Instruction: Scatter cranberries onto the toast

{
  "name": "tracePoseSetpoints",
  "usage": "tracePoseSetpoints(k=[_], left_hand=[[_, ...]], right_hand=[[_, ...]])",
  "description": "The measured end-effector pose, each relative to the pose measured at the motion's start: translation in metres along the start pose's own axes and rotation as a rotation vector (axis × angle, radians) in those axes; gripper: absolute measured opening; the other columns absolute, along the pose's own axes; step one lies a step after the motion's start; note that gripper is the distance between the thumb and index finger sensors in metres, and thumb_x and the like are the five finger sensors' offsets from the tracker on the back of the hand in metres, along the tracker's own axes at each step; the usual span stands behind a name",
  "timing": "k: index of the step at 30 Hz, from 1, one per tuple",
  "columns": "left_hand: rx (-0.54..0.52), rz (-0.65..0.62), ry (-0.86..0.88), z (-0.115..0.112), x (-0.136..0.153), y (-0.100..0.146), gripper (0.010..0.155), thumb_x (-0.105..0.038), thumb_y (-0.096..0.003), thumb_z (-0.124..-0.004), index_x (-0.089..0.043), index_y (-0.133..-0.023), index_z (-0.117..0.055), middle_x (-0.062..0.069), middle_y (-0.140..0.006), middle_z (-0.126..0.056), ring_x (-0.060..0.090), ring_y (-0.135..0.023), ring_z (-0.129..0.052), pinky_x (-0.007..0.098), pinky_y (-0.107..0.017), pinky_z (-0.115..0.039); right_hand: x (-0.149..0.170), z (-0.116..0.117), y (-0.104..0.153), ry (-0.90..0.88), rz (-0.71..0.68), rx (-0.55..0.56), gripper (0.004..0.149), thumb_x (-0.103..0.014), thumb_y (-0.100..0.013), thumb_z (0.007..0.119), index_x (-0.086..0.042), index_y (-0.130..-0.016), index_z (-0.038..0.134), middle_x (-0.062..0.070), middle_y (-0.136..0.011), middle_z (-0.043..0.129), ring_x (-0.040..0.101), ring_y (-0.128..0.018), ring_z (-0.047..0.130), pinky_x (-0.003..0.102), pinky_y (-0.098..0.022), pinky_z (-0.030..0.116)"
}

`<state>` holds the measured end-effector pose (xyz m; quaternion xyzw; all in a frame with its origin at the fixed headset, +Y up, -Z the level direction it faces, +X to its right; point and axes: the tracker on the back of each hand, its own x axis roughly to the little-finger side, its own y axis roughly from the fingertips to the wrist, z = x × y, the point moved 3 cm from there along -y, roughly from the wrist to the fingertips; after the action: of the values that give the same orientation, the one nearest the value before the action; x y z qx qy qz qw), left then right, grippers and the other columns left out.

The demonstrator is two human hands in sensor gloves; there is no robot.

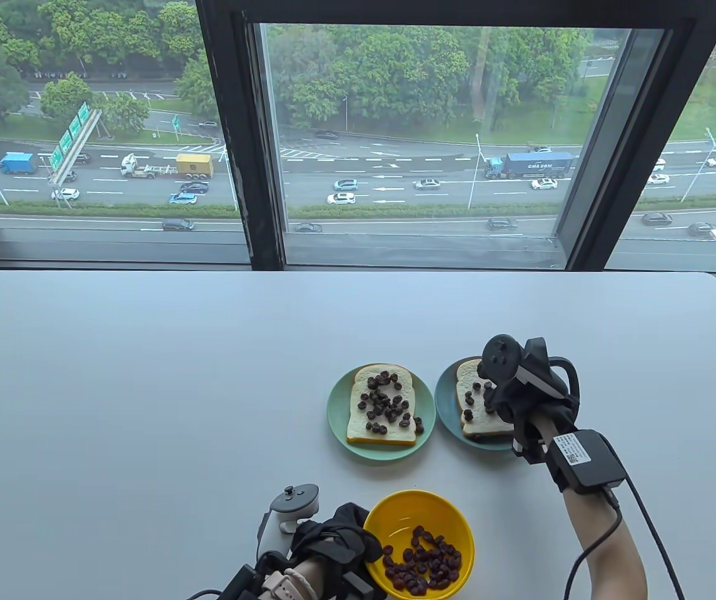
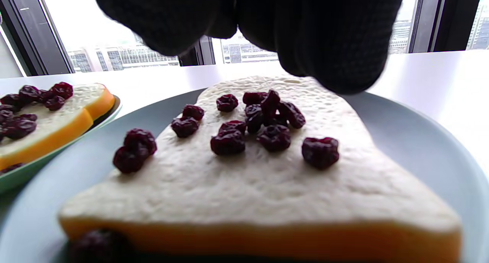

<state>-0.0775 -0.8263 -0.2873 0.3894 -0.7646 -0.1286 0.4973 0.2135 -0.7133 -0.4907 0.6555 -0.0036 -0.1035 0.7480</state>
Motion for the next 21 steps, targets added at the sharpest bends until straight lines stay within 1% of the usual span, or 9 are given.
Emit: tracePoseSetpoints(k=[4,6,9,11,12,14,17,18,21], left_hand=[[-0.009,-0.016,-0.004,0.0,-0.002,0.0,0.058,-0.017,-0.0431,-0.075,-0.024,-0.087,-0.039,0.017,-0.072,-0.059,0.033,-0.048,-0.076,0.04,-0.024,-0.097],[-0.015,-0.028,-0.007,-0.001,-0.004,0.001,0.058,-0.017,-0.0431,-0.075,-0.024,-0.087,-0.039,0.017,-0.072,-0.059,0.033,-0.048,-0.076,0.04,-0.024,-0.097],[-0.021,-0.045,-0.011,-0.002,-0.007,0.002,0.058,-0.017,-0.0431,-0.075,-0.024,-0.087,-0.039,0.017,-0.072,-0.059,0.033,-0.048,-0.076,0.04,-0.024,-0.097],[-0.033,-0.06,-0.015,-0.002,-0.01,0.003,0.058,-0.017,-0.0431,-0.075,-0.024,-0.087,-0.039,0.017,-0.072,-0.059,0.033,-0.048,-0.076,0.04,-0.024,-0.097],[-0.036,-0.065,-0.014,-0.001,-0.01,0.004,0.057,-0.017,-0.0431,-0.075,-0.024,-0.087,-0.039,0.017,-0.072,-0.059,0.033,-0.048,-0.076,0.04,-0.024,-0.097],[-0.048,-0.078,-0.006,-0.001,-0.011,0.006,0.057,-0.016,-0.043,-0.075,-0.024,-0.087,-0.039,0.017,-0.072,-0.059,0.033,-0.048,-0.076,0.04,-0.024,-0.097],[-0.049,-0.087,0.01,0.0,-0.012,0.008,0.057,-0.016,-0.0426,-0.076,-0.024,-0.087,-0.04,0.017,-0.072,-0.06,0.033,-0.048,-0.076,0.04,-0.024,-0.097],[-0.043,-0.091,0.025,-0.001,-0.012,0.008,0.057,-0.016,-0.0424,-0.076,-0.024,-0.087,-0.04,0.017,-0.072,-0.06,0.033,-0.048,-0.077,0.04,-0.024,-0.098],[-0.023,-0.095,0.036,-0.005,-0.012,0.007,0.058,-0.015,-0.0419,-0.077,-0.024,-0.086,-0.041,0.018,-0.071,-0.06,0.034,-0.047,-0.077,0.041,-0.023,-0.098]], right_hand=[[-0.022,-0.007,0.04,-0.103,-0.153,0.005,0.06,-0.037,-0.036,0.076,-0.027,-0.092,0.056,0.01,-0.094,0.06,0.03,-0.076,0.082,0.029,-0.042,0.091],[-0.043,-0.009,0.069,-0.144,-0.267,-0.015,0.062,-0.038,-0.036,0.076,-0.027,-0.093,0.054,0.011,-0.095,0.059,0.031,-0.077,0.081,0.029,-0.044,0.09],[-0.073,-0.012,0.102,-0.153,-0.397,-0.047,0.065,-0.039,-0.036,0.076,-0.027,-0.094,0.052,0.011,-0.096,0.057,0.032,-0.078,0.08,0.03,-0.049,0.087],[-0.101,-0.009,0.129,-0.136,-0.515,-0.093,0.066,-0.04,-0.036,0.076,-0.027,-0.095,0.051,0.011,-0.096,0.056,0.032,-0.079,0.079,0.03,-0.05,0.087],[-0.109,-0.007,0.137,-0.125,-0.554,-0.117,0.067,-0.04,-0.035,0.077,-0.028,-0.095,0.05,0.012,-0.097,0.055,0.032,-0.08,0.079,0.03,-0.05,0.086],[-0.131,0.004,0.159,-0.058,-0.642,-0.194,0.069,-0.04,-0.035,0.077,-0.028,-0.096,0.047,0.012,-0.098,0.054,0.033,-0.081,0.077,0.03,-0.051,0.086],[-0.142,0.023,0.17,0.057,-0.666,-0.273,0.074,-0.039,-0.034,0.079,-0.027,-0.098,0.042,0.014,-0.099,0.048,0.036,-0.084,0.073,0.029,-0.052,0.085],[-0.144,0.031,0.173,0.109,-0.657,-0.315,0.077,-0.038,-0.034,0.079,-0.027,-0.098,0.039,0.016,-0.099,0.045,0.037,-0.084,0.071,0.026,-0.053,0.084],[-0.147,0.042,0.176,0.156,-0.641,-0.36,0.083,-0.036,-0.033,0.082,-0.028,-0.099,0.031,0.02,-0.1,0.037,0.039,-0.085,0.068,0.023,-0.053,0.082]])
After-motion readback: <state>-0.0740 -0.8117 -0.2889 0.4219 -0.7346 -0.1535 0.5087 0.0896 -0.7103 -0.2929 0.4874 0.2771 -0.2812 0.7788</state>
